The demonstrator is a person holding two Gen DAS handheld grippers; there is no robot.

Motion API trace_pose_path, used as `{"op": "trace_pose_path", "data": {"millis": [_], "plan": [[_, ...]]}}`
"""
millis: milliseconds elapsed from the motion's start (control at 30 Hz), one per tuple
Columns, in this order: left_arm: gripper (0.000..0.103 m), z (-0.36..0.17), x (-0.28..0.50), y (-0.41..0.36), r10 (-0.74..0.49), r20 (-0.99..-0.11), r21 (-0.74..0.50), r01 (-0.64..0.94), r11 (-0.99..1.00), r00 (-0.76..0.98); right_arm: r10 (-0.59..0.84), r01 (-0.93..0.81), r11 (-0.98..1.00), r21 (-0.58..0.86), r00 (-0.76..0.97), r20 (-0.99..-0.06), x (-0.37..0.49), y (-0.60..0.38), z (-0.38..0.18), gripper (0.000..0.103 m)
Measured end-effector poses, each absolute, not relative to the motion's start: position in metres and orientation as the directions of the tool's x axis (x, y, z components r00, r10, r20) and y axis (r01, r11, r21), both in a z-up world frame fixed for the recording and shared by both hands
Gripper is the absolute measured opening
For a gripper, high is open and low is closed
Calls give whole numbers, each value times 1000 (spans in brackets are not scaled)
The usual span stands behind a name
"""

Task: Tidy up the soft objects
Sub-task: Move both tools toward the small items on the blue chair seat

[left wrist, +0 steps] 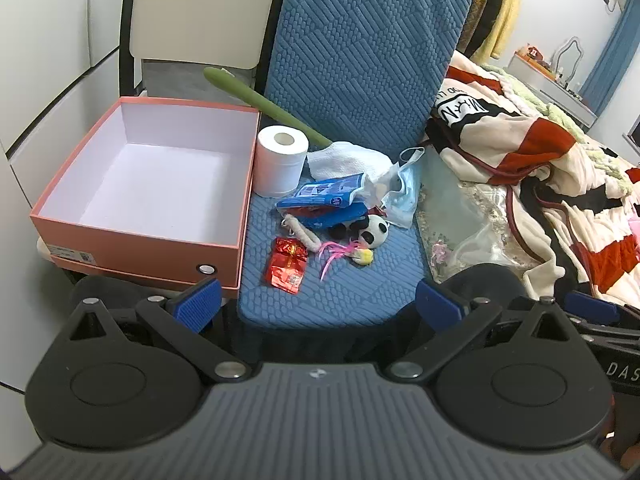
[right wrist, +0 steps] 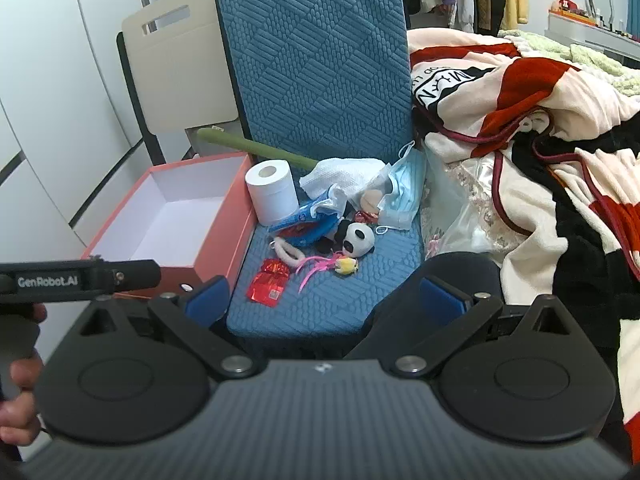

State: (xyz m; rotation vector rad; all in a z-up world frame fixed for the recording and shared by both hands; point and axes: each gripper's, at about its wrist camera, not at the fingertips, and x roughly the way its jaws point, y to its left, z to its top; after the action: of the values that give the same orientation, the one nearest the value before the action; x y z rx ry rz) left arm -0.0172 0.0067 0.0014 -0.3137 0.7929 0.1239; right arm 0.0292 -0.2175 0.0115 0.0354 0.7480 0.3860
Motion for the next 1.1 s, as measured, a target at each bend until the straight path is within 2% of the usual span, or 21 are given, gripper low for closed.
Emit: {"op": "trace_pose_path", "data": {"millis": [1100], "plan": [[103,-1,-15,0,-11,-726,-215,-212,953,687,317,-278,946,168,676,-666,26,-225,5,103]]}}
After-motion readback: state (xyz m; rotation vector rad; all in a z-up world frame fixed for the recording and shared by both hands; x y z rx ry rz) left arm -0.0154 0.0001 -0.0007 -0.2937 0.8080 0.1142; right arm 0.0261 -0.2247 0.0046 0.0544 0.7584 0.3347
